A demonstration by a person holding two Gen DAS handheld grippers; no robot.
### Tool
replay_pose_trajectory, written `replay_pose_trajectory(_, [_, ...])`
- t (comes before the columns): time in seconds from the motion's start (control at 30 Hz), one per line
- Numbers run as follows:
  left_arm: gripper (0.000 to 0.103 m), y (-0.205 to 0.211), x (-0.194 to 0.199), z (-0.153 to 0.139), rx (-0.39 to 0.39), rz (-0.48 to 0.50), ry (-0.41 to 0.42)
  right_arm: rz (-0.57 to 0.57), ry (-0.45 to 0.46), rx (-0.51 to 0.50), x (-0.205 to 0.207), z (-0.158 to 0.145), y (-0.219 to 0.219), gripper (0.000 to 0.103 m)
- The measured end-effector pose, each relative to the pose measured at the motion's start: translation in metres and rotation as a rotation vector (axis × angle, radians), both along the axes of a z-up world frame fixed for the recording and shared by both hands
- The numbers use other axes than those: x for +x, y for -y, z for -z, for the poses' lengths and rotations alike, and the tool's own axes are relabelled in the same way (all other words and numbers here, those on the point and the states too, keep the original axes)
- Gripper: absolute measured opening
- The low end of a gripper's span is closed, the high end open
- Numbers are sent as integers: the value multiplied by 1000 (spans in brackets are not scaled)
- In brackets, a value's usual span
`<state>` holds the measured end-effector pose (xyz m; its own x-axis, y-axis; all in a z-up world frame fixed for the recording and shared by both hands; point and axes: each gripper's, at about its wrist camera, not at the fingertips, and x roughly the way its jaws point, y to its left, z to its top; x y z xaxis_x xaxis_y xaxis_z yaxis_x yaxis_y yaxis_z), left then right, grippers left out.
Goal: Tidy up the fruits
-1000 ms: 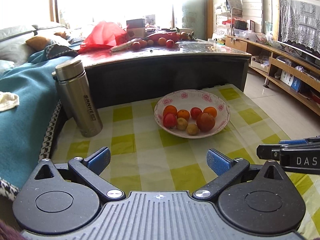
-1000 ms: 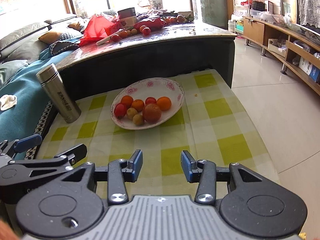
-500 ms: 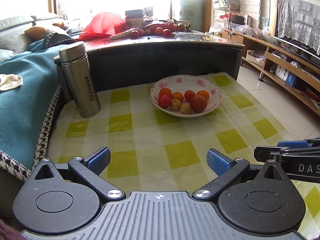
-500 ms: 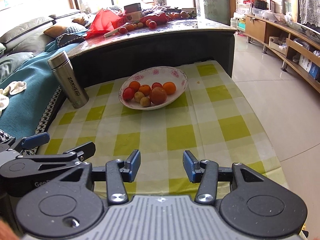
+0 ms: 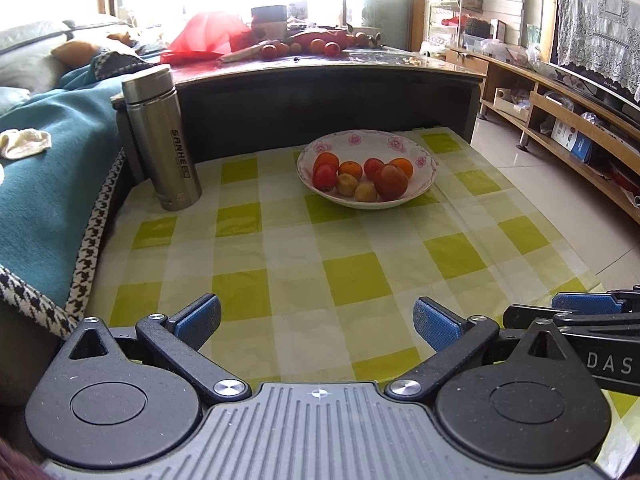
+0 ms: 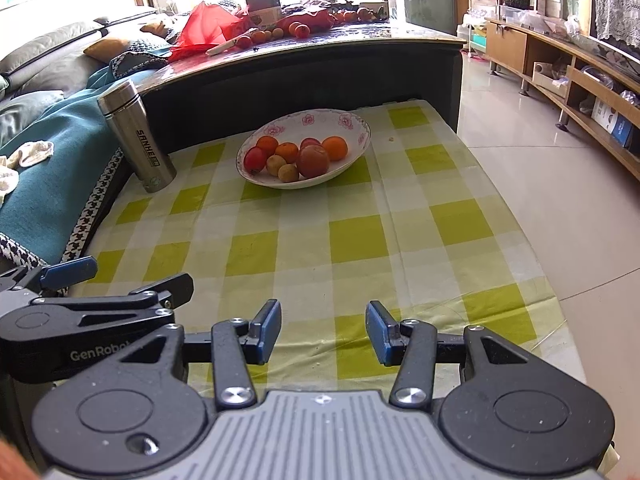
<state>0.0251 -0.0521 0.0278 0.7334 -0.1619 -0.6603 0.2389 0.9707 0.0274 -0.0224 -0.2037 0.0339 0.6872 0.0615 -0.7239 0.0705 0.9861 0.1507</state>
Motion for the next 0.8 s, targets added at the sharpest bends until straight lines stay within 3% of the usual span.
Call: replay_pose_trajectory(0.8, [103, -4, -6, 13, -3, -13, -58, -13, -39, -14, -4, 10, -5, 51])
